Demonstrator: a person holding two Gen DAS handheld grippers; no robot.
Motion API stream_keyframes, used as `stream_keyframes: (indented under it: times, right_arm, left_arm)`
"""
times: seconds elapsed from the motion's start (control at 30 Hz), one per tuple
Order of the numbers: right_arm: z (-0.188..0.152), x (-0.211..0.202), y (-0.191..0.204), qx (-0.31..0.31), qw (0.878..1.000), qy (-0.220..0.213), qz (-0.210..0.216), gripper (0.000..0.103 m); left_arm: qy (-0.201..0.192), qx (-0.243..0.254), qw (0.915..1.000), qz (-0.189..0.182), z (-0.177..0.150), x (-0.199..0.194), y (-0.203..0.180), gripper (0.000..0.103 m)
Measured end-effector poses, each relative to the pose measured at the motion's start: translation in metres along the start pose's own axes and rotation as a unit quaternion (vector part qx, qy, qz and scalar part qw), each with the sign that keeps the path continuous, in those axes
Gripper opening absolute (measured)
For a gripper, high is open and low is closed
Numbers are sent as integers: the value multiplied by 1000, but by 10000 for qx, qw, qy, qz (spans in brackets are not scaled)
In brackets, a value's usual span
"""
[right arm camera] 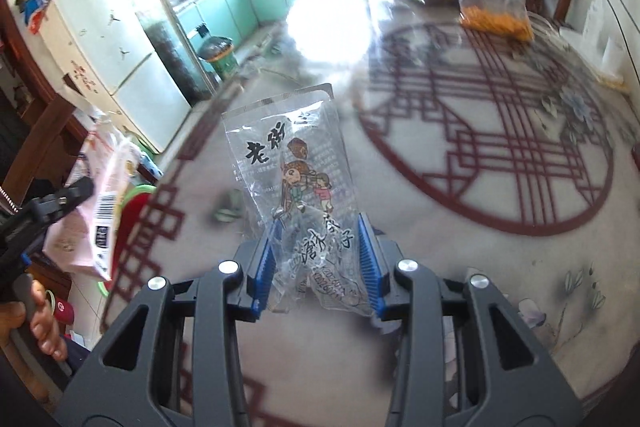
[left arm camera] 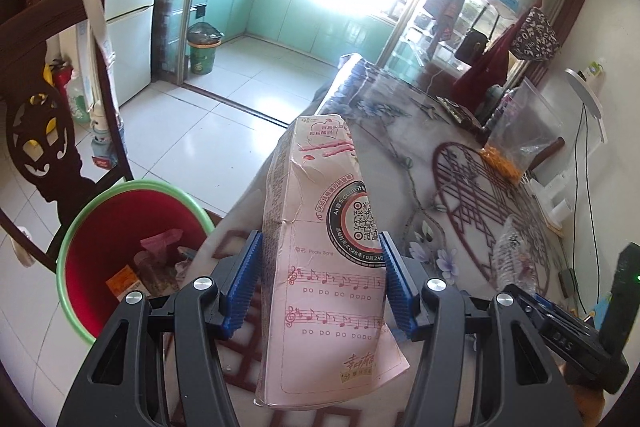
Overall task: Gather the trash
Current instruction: 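Carry the clear bag and pink paper bag over the red bucket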
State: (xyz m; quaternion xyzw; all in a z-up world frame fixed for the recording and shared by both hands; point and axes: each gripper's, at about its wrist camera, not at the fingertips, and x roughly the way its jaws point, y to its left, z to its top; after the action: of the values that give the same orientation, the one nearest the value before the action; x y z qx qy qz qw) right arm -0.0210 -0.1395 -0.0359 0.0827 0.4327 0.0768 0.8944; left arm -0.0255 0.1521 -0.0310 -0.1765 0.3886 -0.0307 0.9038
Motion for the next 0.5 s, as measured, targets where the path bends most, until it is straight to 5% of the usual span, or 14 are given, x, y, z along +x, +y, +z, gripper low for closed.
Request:
stream_keyframes:
  times: [0.3,0.5]
  right_arm:
    - [2,-12,45,-427,9987,-192,201,37]
    - [0,-4,79,-755,9962,-106,416,37]
  left_arm:
    - [-28,-252,9996,153,2,-4,30,55]
    - [23,-515,9970,586,3,-3,62,55]
